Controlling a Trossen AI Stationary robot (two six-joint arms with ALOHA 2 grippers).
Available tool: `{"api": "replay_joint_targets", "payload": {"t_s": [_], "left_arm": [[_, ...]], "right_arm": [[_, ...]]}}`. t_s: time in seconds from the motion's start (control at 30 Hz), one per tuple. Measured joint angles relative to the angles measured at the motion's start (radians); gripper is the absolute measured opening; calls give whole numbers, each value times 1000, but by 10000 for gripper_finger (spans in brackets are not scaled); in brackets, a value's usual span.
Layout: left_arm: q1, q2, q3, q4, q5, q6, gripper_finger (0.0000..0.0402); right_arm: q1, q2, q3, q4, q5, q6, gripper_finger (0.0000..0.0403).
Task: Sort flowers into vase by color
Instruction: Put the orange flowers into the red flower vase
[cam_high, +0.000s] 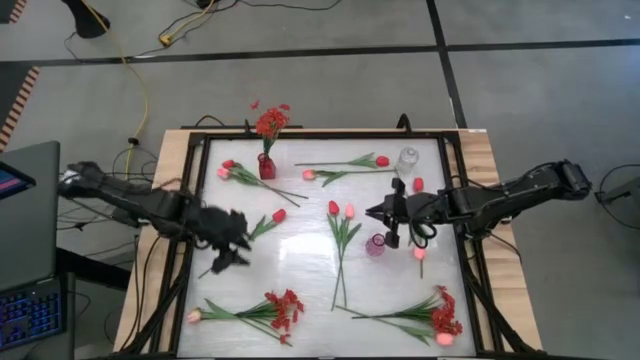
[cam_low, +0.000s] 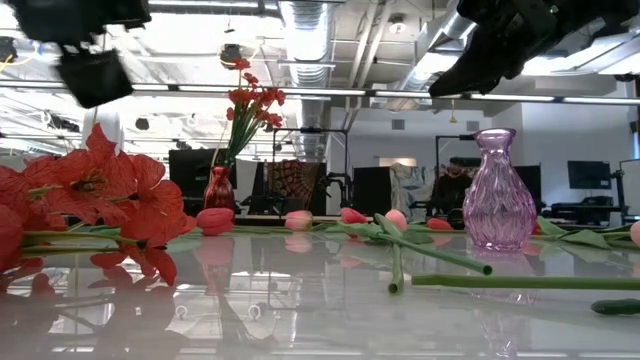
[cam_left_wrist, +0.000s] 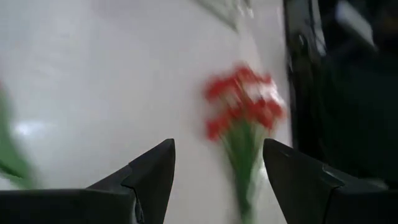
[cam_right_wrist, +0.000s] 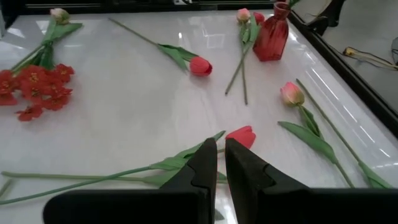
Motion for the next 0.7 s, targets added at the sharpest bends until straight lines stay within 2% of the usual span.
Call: {"api": "replay_joint_targets", "payload": {"t_s": [0.2, 0.33, 0.7], "left_arm": [[-183, 149, 0, 96, -24, -119, 231], [-259, 259, 0, 168, -31, -151, 231], [-336, 486, 0, 275, -68, -156, 231]], "right_arm": [[24, 0, 0, 3, 1, 2, 62], [24, 0, 0, 2, 1, 16, 62], [24, 0, 0, 1, 1, 27, 62]]}}
